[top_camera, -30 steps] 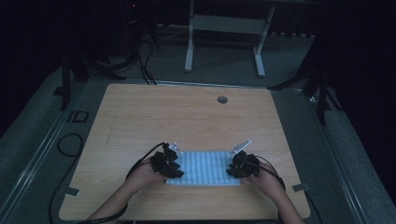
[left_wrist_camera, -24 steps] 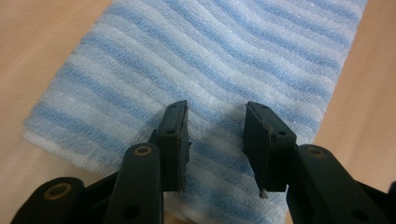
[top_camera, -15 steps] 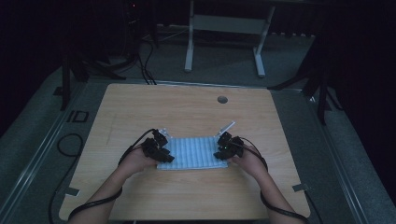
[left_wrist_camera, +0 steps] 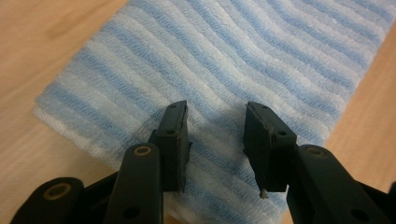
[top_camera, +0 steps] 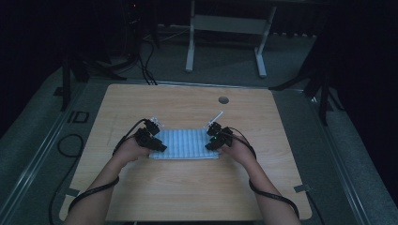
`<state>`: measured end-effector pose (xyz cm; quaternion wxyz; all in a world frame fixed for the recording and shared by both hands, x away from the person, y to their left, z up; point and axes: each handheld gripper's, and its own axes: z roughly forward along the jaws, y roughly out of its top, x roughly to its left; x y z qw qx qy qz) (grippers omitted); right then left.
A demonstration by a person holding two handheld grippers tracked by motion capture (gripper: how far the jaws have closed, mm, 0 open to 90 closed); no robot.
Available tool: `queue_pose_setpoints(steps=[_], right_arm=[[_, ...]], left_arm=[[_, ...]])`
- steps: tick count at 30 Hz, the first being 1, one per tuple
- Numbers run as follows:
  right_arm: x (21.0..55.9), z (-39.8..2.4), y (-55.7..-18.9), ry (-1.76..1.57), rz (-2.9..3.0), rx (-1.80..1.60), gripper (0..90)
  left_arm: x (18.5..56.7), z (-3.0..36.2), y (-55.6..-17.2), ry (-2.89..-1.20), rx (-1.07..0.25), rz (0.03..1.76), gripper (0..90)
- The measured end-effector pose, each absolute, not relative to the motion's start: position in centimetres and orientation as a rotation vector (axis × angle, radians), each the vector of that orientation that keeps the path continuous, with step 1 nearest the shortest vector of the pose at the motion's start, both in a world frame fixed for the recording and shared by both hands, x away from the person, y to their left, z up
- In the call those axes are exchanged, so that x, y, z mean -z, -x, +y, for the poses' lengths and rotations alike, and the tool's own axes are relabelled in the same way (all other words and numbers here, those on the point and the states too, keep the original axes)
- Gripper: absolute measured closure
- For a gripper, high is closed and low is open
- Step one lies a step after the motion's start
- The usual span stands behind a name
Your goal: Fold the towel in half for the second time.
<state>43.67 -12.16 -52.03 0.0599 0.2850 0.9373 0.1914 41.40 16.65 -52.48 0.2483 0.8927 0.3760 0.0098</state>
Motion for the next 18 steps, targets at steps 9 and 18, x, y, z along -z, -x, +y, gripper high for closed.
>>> queue_pose_setpoints(steps=[9,18], right_arm=[[51.3,-12.0,-43.8,-0.839,2.843,-0.652,45.6],[49.3,-14.0,-41.8,-0.829,2.778,-0.777,19.4]], left_arm=[[51.9,17.4,-41.1,-2.374,-0.052,1.061,42.7],[51.4,19.4,-38.5,-2.247,-0.097,1.046,10.9]])
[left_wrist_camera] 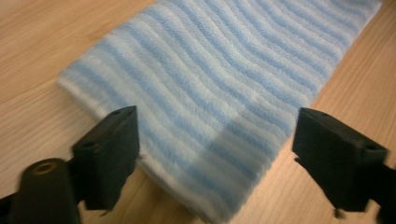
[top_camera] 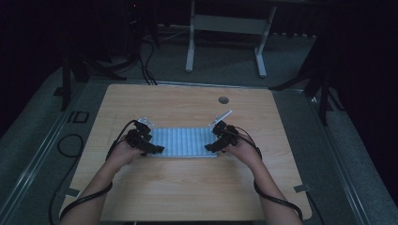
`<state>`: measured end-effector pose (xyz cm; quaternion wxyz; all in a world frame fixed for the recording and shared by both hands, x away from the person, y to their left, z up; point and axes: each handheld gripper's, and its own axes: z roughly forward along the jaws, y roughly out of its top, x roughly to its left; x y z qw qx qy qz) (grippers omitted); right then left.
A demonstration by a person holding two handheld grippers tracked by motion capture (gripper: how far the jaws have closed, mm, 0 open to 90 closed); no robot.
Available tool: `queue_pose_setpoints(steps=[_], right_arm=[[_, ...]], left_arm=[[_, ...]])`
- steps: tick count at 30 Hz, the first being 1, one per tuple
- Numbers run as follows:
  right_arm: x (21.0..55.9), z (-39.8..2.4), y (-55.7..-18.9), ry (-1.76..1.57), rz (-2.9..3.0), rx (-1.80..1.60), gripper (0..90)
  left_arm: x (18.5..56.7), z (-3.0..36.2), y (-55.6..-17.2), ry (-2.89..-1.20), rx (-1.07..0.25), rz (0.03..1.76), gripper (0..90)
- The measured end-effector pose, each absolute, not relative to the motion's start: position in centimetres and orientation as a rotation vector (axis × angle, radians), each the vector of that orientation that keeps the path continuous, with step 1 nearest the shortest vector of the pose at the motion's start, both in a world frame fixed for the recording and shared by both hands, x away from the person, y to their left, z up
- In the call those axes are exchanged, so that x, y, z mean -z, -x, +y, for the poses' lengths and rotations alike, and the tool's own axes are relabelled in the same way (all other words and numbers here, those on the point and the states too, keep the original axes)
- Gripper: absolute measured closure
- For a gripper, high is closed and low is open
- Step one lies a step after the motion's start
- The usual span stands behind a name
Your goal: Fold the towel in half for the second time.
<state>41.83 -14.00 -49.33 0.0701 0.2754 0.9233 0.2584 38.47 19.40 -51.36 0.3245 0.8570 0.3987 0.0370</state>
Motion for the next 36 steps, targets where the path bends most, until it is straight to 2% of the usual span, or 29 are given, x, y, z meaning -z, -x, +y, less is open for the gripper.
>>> queue_pose_setpoints(steps=[1,2,5,17,20,26,36], right_arm=[[49.2,-14.3,-41.6,-0.828,2.768,-0.792,19.4],[49.1,-14.8,-41.0,-0.813,2.753,-0.793,17.4],[49.0,-15.8,-40.2,-0.805,2.735,-0.822,15.3],[50.6,-21.3,-37.3,-0.811,2.568,-0.946,13.8],[51.2,-22.9,-36.5,-0.842,2.532,-0.985,13.7],[52.2,-25.9,-34.1,-0.876,2.451,-1.077,13.8],[53.6,-30.4,-30.4,-0.984,2.383,-1.074,13.9]], left_arm=[[51.4,19.4,-38.5,-2.247,-0.097,1.046,10.9],[51.4,20.0,-37.2,-2.203,-0.128,1.042,5.9],[51.5,20.7,-36.1,-2.158,-0.176,1.051,1.5],[53.9,23.3,-31.7,-2.094,-0.169,1.035,1.5],[54.3,24.1,-30.8,-2.08,-0.195,1.043,1.5],[54.8,25.4,-28.8,-2.067,-0.334,1.026,1.5],[55.3,27.1,-26.6,-2.007,-0.36,1.101,1.5]])
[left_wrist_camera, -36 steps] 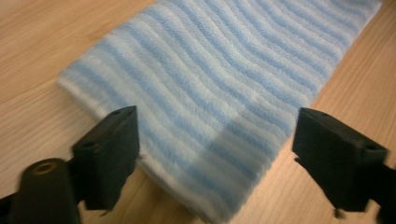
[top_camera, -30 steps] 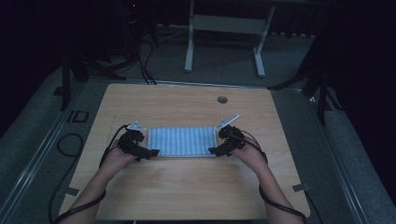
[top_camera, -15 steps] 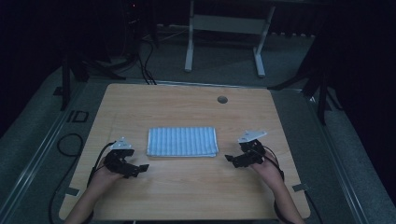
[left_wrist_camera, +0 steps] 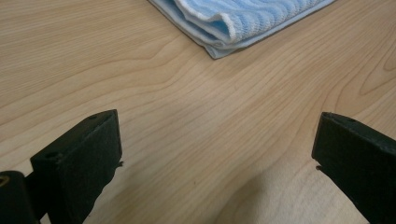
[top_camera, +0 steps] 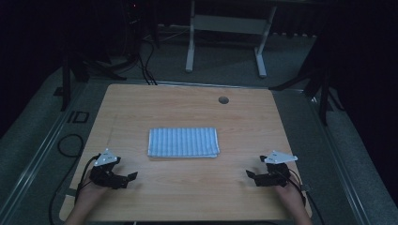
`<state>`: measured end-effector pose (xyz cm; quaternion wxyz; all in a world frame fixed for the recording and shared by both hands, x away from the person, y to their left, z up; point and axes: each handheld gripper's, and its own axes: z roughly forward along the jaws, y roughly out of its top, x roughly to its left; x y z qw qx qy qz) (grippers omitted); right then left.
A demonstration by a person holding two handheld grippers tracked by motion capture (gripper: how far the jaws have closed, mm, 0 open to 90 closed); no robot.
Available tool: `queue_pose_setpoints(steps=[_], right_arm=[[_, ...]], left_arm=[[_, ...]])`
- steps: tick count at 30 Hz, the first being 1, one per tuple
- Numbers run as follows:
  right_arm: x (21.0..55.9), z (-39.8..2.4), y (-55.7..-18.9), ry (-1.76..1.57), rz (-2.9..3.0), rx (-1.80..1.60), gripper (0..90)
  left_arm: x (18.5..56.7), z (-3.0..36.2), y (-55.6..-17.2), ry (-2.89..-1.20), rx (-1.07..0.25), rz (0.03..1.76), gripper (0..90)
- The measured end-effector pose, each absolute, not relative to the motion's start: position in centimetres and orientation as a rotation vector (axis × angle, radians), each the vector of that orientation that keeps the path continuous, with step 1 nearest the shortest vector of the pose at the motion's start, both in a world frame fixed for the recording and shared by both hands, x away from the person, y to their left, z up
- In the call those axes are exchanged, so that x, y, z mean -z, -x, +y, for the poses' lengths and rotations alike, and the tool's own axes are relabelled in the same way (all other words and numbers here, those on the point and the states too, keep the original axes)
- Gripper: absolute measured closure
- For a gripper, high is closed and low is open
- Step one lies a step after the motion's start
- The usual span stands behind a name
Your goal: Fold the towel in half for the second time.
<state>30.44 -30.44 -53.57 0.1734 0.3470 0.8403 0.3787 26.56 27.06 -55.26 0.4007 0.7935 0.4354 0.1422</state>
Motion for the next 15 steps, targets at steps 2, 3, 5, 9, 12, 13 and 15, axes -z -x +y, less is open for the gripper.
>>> queue_pose_setpoints(steps=[2,3,5,9,12,13,15], right_arm=[[53.8,-31.2,-29.9,-1.015,2.365,-1.083,13.8],[53.9,-31.6,-29.6,-1.026,2.356,-1.086,13.8],[54.2,-32.2,-29.0,-1.055,2.324,-1.085,13.8],[54.5,-33.4,-28.1,-1.099,2.27,-1.094,13.8],[54.6,-34.2,-27.8,-1.151,2.216,-1.109,13.8],[54.6,-34.4,-27.8,-1.161,2.198,-1.117,13.8],[54.5,-34.8,-27.6,-1.171,2.165,-1.136,13.7]], left_arm=[[55.2,27.2,-26.2,-1.999,-0.375,1.106,1.6],[55.2,27.4,-26.0,-2.002,-0.378,1.109,1.5],[55.2,27.6,-25.7,-1.994,-0.39,1.116,1.5],[55.2,28.1,-25.2,-1.956,-0.402,1.138,1.6],[55.2,28.2,-24.9,-1.929,-0.425,1.139,1.5],[55.3,28.2,-24.9,-1.919,-0.431,1.136,1.5],[55.3,28.2,-24.7,-1.907,-0.44,1.135,1.5]])
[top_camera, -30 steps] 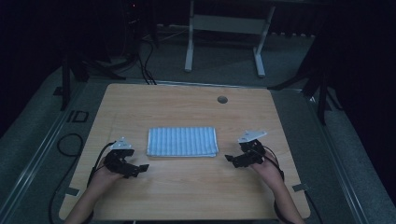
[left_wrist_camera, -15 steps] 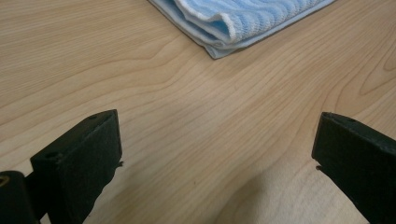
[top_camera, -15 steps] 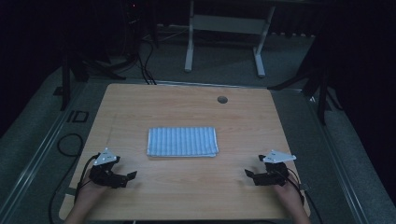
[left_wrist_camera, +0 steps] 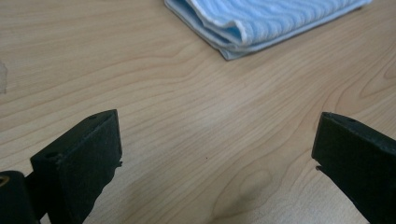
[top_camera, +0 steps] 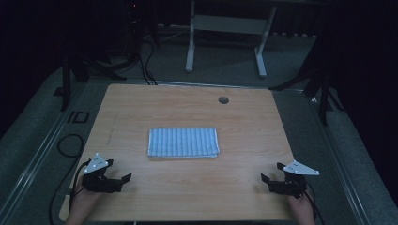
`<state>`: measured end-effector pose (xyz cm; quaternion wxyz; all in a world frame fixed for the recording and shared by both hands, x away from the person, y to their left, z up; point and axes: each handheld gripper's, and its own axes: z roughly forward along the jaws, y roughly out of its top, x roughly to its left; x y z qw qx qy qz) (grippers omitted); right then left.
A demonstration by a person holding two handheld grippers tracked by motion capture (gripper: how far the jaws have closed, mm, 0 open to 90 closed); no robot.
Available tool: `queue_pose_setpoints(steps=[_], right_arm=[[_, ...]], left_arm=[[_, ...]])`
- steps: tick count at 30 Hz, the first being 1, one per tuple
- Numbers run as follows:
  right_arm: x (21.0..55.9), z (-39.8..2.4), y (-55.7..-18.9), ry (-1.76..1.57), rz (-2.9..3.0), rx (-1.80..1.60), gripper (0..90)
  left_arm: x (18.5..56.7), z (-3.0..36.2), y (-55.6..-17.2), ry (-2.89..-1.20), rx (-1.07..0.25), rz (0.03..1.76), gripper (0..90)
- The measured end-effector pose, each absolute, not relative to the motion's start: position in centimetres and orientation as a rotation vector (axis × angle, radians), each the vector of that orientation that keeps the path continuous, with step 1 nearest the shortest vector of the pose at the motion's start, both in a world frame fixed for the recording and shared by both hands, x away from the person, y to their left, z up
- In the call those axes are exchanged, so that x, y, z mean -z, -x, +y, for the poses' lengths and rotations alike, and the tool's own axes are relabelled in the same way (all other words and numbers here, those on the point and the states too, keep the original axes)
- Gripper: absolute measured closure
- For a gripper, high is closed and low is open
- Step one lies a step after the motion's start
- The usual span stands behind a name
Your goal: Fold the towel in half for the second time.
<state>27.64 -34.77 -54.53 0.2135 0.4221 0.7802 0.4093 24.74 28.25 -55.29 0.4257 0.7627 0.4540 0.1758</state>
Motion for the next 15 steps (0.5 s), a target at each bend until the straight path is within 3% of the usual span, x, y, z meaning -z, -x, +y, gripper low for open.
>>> queue_pose_setpoints(steps=[15], right_arm=[[54.8,-36.0,-27.8,-1.252,2.063,-1.168,13.8]], left_arm=[[55.4,28.3,-24.5,-1.874,-0.459,1.142,1.5]])
